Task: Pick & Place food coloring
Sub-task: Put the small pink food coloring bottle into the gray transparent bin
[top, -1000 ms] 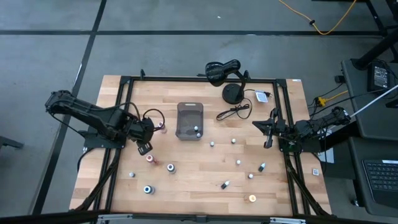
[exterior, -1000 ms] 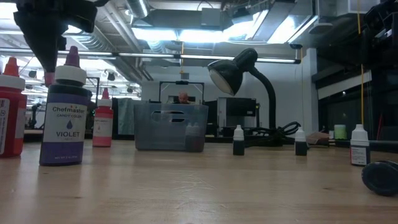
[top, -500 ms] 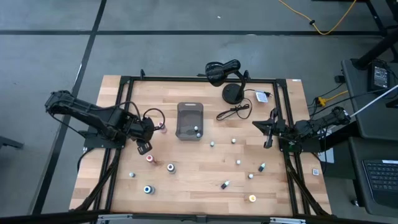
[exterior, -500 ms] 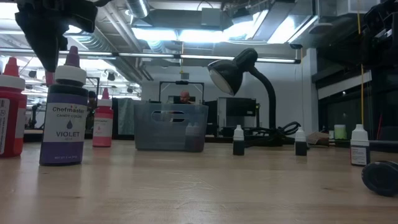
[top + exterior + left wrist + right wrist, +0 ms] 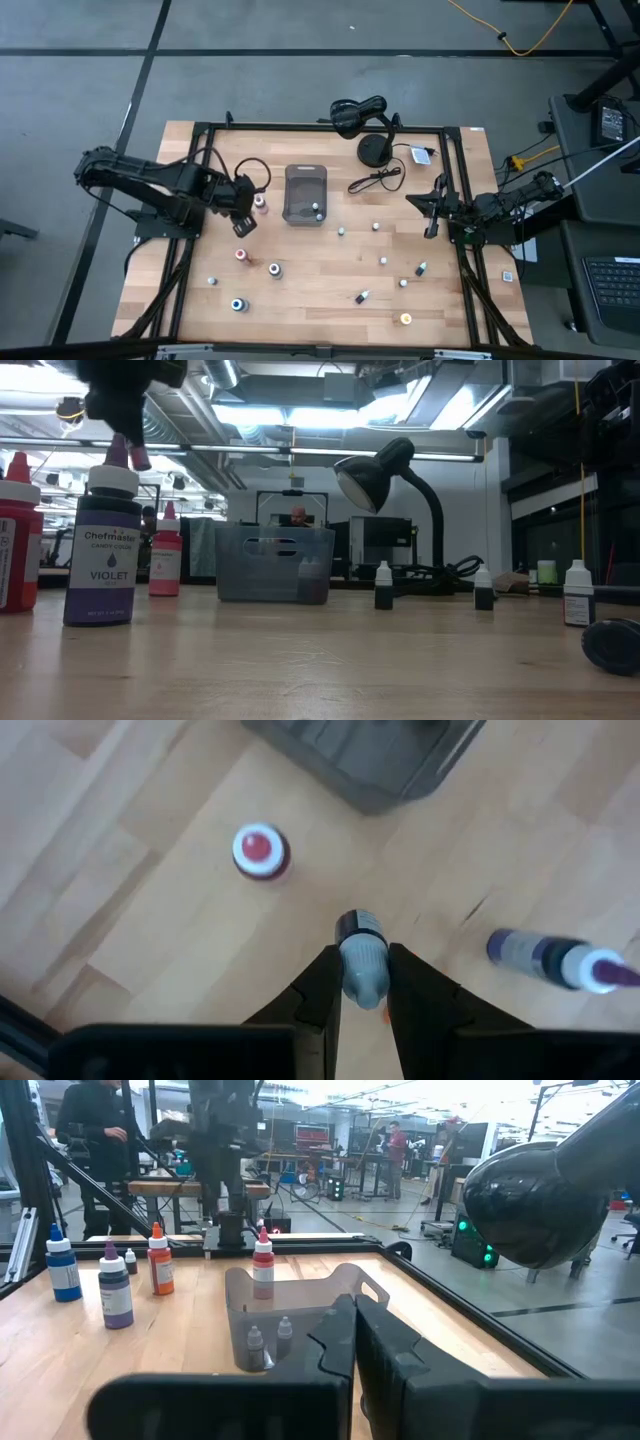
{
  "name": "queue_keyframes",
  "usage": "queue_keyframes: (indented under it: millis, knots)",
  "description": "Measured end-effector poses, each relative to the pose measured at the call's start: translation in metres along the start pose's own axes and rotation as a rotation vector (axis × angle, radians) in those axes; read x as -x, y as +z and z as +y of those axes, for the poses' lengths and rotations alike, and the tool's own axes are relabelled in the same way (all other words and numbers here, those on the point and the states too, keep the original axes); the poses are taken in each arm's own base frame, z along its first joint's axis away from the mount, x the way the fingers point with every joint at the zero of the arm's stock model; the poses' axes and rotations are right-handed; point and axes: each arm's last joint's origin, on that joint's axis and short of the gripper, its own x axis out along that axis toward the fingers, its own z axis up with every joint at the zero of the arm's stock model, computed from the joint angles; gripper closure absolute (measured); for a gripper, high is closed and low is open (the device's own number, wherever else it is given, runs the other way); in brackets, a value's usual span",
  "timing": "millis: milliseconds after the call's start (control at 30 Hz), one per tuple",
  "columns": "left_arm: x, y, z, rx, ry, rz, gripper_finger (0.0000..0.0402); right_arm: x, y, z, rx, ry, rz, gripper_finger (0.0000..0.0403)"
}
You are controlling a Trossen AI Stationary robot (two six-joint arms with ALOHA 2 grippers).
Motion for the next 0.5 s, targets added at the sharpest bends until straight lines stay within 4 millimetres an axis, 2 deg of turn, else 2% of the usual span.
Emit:
queue_keyframes:
  millis: [300, 500]
  knots:
    - [0.004, 0.031, -0.008, -0.036, 0.013, -0.032, 0.0341, 0.0, 0.0, 0.0, 0.001, 0.0, 0.0, 0.0388]
    - [-0.002, 0.054, -0.013, -0.086, 0.041, -0.033, 0.0341, 0.0, 0.0, 0.0, 0.001, 0.0, 0.001, 0.0388]
